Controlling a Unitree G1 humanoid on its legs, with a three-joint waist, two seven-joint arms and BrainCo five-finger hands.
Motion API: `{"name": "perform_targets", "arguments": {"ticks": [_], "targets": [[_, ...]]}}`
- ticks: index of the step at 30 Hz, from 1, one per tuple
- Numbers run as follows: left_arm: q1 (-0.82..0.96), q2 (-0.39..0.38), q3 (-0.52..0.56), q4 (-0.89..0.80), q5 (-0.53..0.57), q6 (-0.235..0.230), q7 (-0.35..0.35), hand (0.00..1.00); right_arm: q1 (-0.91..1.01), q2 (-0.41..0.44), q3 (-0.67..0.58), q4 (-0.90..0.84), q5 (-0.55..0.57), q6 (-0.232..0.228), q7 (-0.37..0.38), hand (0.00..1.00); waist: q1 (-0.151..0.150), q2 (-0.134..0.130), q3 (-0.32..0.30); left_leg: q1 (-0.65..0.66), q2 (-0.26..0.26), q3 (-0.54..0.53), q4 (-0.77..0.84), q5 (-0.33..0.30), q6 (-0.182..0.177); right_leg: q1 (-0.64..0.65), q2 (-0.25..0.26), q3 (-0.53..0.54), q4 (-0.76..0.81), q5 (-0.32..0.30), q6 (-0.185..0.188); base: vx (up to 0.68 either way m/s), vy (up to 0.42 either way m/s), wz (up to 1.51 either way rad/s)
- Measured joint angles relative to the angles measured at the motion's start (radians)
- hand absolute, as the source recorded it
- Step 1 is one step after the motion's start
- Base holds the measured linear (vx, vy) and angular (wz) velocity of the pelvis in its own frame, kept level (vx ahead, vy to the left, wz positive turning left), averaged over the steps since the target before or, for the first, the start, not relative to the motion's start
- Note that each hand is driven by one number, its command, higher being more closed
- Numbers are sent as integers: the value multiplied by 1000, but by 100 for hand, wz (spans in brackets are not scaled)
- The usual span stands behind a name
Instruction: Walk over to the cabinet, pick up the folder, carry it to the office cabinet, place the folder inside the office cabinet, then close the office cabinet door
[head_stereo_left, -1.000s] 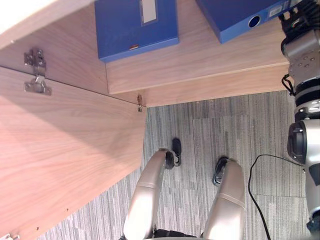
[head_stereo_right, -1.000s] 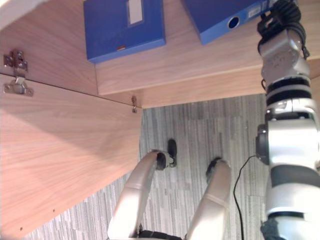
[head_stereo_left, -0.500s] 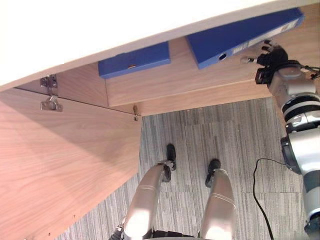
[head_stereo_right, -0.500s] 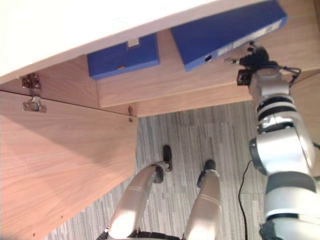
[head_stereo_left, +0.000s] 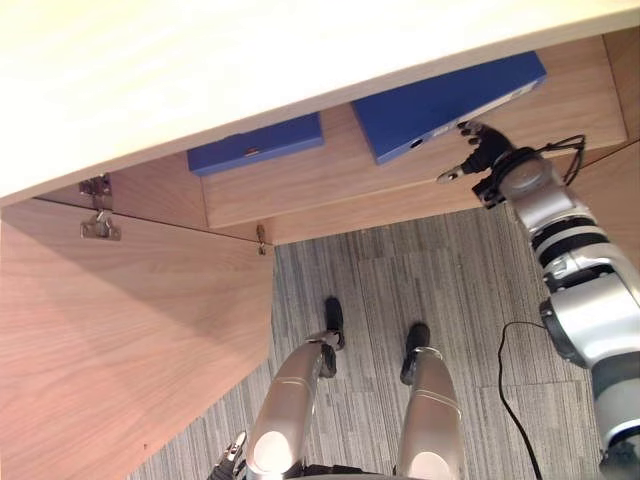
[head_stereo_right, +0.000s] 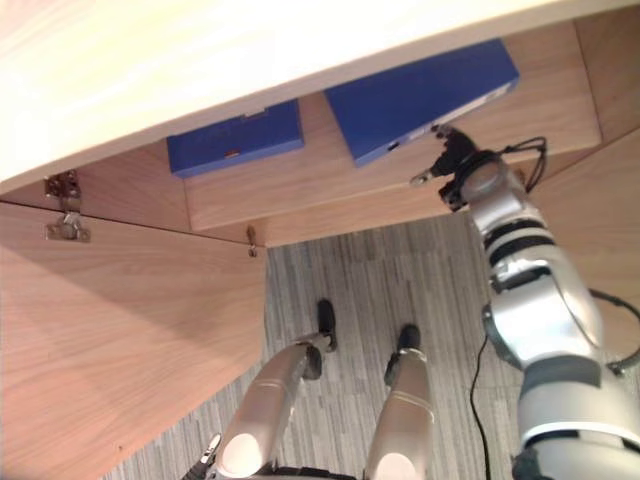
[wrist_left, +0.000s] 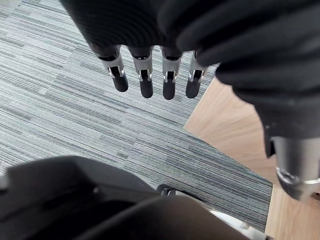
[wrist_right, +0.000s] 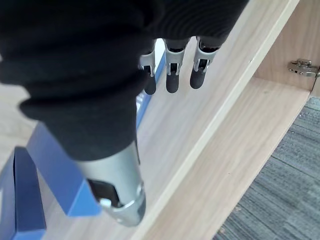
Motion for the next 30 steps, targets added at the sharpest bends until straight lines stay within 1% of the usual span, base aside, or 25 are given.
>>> {"name": "perform_targets", "arguments": {"ticks": [3,5,8,10,12,13,15,17,18,20,22,24,25,26,27,28,30], "targets": [[-1,0,0,-3,0,-2,0,0,50,21,-1,-58,-32,-8,4,0,0,-6,-4,0,7,3,-12,5,-3,1,9,0,-21,12,-2,58,-1,-6],[0,-1,-15,-30,-8,-1,0,0,84,33,-1,-72,-52,-11,22,0,3,-7,-9,5,11,2,-17,7,-3,12,14,-4,-36,19,-1,80,-5,-4],[17,4,-29,-123,-18,0,-7,0,133,52,-1,-72,-72,-18,41,0,2,-8,-9,54,18,2,-37,10,-6,72,25,-13,-76,33,0,76,-9,-9],[33,13,-41,-189,-28,2,-19,0,194,85,-2,-60,-92,-18,50,0,3,-11,-21,98,23,2,-57,11,-8,121,33,-22,-114,44,1,55,-12,-9],[35,15,-40,-193,-35,7,-21,0,231,116,-7,-48,-100,-18,54,0,2,-14,-34,116,26,4,-66,11,-9,142,37,-24,-132,49,1,53,-14,-8],[39,15,-40,-202,-44,13,-22,0,255,147,-14,-27,-116,-16,60,0,2,-19,-39,136,31,7,-73,11,-10,165,43,-25,-149,54,0,71,-23,-14],[40,15,-37,-214,-44,21,-29,0,296,198,-63,-10,-130,-11,68,0,5,-26,-44,171,41,14,-80,9,-14,206,54,-25,-175,63,-1,37,-21,-17],[44,13,-22,-220,-43,30,-31,0,327,274,-153,10,-134,-7,70,0,11,-43,-65,202,57,23,-82,4,-20,240,69,-25,-201,71,-4,32,-44,-19],[44,10,-15,-220,-43,32,-32,0,332,290,-177,10,-137,-6,70,0,12,-47,-68,211,61,24,-82,3,-21,252,74,-25,-208,73,-6,20,-52,-18],[43,8,1,-217,-28,38,-33,0,357,340,-256,10,-147,-7,40,0,22,-60,-96,228,81,31,-81,-1,-28,277,95,-25,-238,87,-10,23,-61,-20],[41,8,14,-210,-16,39,-32,0,380,372,-307,9,-145,-8,15,0,27,-72,-104,244,95,35,-80,-5,-33,299,108,-25,-258,96,-17,19,-65,-17],[28,7,42,-169,-13,41,-21,0,455,436,-375,9,-109,-11,-28,0,31,-91,-130,268,116,39,-76,-13,-45,331,132,-25,-296,108,-19,2,-51,-16],[26,7,56,-160,-11,41,-17,0,481,454,-394,9,-97,-12,-36,0,31,-96,-139,271,121,39,-69,-18,-50,339,136,-26,-303,109,-17,21,-40,-17],[19,-2,74,-150,-7,42,-8,0,536,483,-417,9,-52,-13,-53,0,31,-101,-147,281,130,38,-54,-32,-54,358,144,-26,-310,110,-17,31,-27,-11],[17,-11,93,-138,-1,41,0,0,597,510,-444,14,-33,-13,-64,0,33,-104,-168,281,137,36,-40,-42,-57,367,150,-26,-317,111,-16,49,-20,-9],[16,-13,100,-130,2,42,5,0,625,521,-446,19,-27,-12,-70,0,32,-106,-176,282,140,36,-37,-45,-59,372,153,-26,-324,114,-12,44,-5,-5],[-3,-22,126,-94,31,41,16,0,723,564,-490,42,-26,-7,-79,0,32,-112,-199,283,147,27,-25,-55,-62,396,162,-33,-352,124,-12,47,7,4]]}}
